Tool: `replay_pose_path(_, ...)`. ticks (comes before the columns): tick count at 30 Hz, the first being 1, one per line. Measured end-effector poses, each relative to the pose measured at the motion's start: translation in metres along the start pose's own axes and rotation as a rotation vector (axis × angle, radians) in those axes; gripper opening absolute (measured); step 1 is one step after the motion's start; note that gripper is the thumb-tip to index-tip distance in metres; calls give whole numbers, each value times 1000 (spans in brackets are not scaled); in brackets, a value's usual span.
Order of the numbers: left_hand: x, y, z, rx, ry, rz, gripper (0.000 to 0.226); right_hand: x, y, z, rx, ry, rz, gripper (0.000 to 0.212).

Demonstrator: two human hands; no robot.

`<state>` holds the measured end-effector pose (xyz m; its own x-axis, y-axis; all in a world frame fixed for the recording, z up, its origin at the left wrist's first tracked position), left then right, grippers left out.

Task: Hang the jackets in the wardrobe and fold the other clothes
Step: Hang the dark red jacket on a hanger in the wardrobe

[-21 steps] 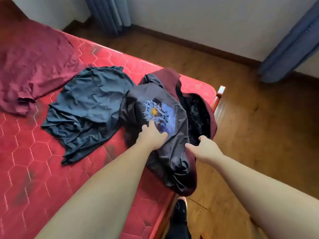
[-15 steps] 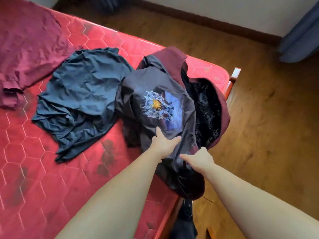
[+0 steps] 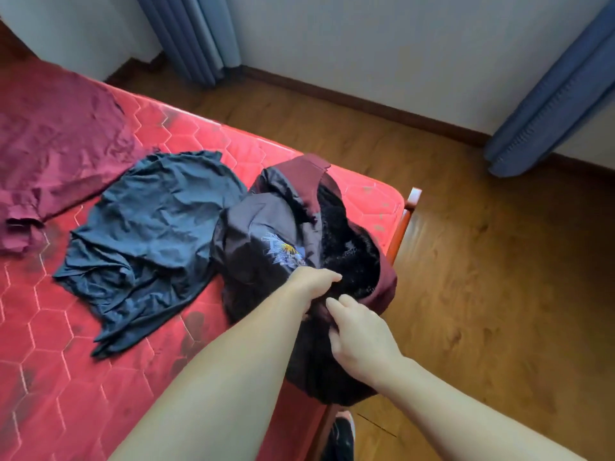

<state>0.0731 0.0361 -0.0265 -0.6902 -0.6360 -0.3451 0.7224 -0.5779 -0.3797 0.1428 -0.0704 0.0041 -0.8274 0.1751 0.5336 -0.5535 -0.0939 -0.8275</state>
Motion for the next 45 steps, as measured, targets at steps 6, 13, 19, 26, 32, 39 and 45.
replay_pose_path(6, -46, -23, 76, 20, 180, 438, 12, -10, -89, 22, -230, 38, -66, 33)
replay_pose_path(13, -136, -52, 236, 100, 585, 636, 14, 31, -238, 24, -584, -2, -242, 55)
replay_pose_path(19, -183, -96, 343, 196, 881, 525, 12, 70, -353, 30, -668, -15, -545, 18)
replay_pose_path(26, -196, -140, 375, -315, 1424, -86, 44, 103, -449, 74, -725, -135, -629, 18)
replay_pose_path(32, -199, -70, 367, 308, 1313, -250, 60, 109, -498, 129, -938, -247, -683, 14)
replay_pose_path(39, -217, -7, 409, 227, 1548, 121, 13, 60, -537, 211, -1222, -34, -570, 16)
replay_pose_path(45, -237, -13, 513, -115, 1913, 98, 20, 16, -541, 304, -1255, 259, -20, 40)
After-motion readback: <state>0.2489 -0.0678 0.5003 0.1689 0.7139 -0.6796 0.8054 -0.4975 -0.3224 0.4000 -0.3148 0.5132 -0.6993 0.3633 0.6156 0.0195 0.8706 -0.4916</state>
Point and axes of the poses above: each hand's wrist, its own z-axis away from the middle knuckle, its own y-axis out of the palm, x = y × z, the point moved 3 cm from there along -z, towards the middle knuckle, and after that the axes turned 5 degrees about -x, right-handed, at the moved point
